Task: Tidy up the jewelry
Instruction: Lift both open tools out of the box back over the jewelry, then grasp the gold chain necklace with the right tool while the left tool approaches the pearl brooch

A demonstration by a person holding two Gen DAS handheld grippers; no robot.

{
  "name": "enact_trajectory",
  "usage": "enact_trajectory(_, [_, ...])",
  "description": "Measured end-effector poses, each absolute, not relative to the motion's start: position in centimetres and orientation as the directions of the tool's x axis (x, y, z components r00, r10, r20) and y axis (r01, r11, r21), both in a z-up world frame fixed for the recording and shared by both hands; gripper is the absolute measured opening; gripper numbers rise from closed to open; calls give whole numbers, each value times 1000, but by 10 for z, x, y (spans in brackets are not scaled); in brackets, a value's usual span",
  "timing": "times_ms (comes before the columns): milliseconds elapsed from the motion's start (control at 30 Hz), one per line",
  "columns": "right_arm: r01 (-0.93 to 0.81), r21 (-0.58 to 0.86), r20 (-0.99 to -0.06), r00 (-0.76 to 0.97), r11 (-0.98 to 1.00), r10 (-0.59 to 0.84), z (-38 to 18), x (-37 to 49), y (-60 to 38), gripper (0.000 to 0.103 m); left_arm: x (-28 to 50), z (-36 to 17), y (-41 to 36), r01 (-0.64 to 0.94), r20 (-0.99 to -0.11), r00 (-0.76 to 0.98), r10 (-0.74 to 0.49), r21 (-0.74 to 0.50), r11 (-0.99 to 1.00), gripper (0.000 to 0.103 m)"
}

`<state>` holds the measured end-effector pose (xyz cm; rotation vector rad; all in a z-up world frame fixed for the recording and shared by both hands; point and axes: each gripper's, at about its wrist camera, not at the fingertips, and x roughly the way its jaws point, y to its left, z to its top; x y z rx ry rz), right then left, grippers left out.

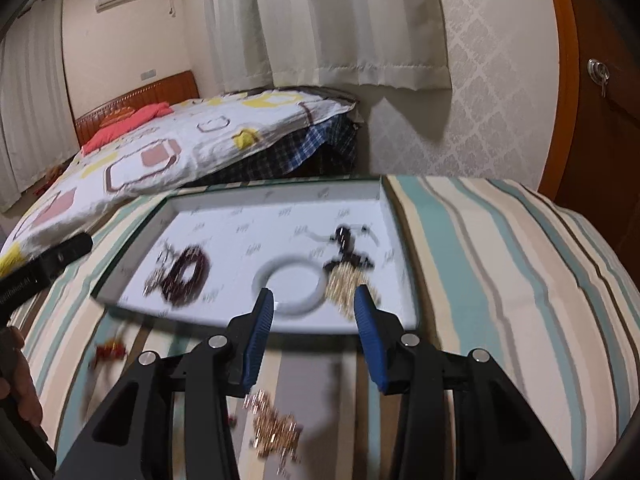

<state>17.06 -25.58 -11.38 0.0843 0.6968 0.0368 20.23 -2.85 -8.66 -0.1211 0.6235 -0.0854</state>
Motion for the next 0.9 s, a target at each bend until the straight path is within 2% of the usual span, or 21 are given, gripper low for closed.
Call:
enact_trajectory(300, [-27,88,-696,714,996,81,-141,142,-245,42,163,-105,-19,15,-610,787,-93,-133,991,65])
enact_trajectory(767, [-44,70,-760,645,997,82,-161,141,-234,42,144,-124,-9,-3,-655,751,-83,-129,992,65])
enact_trajectory(833, [-43,67,-770,633,997,79,-163,141,-234,49,143,-126,-10,0,-657,749,-85,-127,992,65])
enact_trajectory(900, [-45,66,-781,620,997,79,-166,141,-234,50,143,-127,-12,4,-661,746,-87,-126,992,65])
